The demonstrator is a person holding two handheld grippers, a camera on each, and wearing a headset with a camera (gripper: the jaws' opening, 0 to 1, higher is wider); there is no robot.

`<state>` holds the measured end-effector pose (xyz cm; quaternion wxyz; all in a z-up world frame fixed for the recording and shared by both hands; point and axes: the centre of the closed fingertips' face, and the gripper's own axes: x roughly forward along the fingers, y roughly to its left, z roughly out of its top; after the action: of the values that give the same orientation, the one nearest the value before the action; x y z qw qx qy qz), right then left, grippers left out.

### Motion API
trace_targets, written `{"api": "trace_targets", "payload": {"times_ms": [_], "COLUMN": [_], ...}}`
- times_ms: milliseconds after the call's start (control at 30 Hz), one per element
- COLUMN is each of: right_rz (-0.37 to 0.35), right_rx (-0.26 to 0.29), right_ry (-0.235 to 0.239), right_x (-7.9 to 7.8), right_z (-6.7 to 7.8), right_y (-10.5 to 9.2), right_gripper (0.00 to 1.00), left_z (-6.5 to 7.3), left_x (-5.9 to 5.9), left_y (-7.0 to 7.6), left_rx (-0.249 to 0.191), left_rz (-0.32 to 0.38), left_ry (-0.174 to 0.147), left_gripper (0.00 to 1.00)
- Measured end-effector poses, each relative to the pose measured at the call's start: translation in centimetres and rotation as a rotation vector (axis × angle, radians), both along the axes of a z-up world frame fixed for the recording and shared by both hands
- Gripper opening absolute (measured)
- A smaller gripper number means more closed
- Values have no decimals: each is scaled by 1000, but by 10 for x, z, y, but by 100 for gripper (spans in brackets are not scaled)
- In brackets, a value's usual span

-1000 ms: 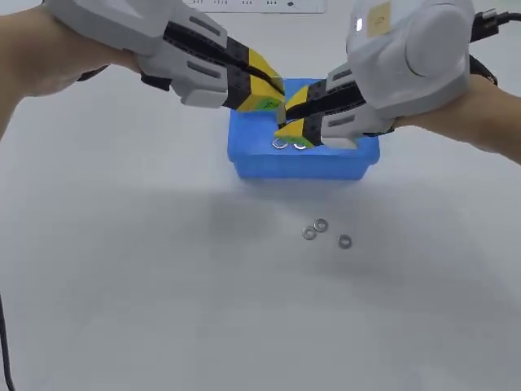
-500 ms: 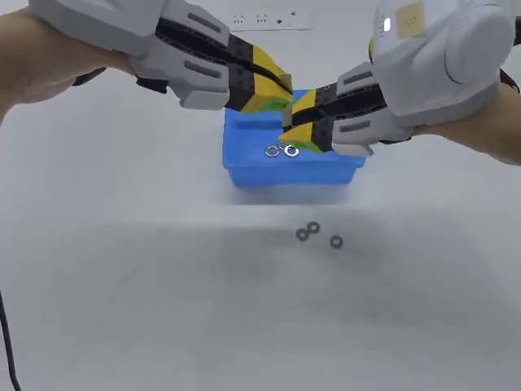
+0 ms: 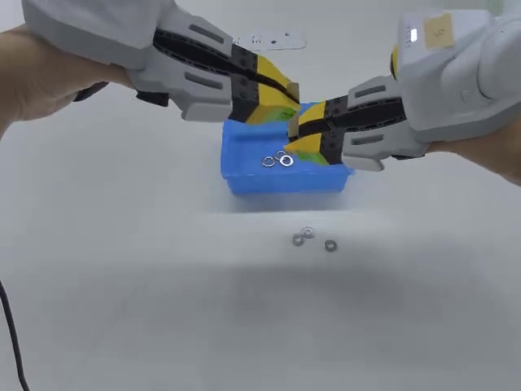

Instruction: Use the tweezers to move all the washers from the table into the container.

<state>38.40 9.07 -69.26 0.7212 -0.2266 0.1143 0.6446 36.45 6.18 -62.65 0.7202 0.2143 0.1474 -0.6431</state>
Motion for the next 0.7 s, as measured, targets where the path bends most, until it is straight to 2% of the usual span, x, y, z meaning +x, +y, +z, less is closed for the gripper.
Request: {"api": "trace_targets", "payload": {"times_ms": [400,700], "right_rz": [17,38], "right_rx": [-26,-51], "right_ry": [25,44], "right_x": [-34,-54], "right_z": [-17,-35], "right_y": [-6,-4], "right_gripper": [9,10], "left_z": [-18,-38], "left_x": [-30,-43], "left_y": [-4,-3], "left_rx": [7,9], "left_rz": [-4,11], "left_ry": [37,76], "left_gripper": [6,6]}}
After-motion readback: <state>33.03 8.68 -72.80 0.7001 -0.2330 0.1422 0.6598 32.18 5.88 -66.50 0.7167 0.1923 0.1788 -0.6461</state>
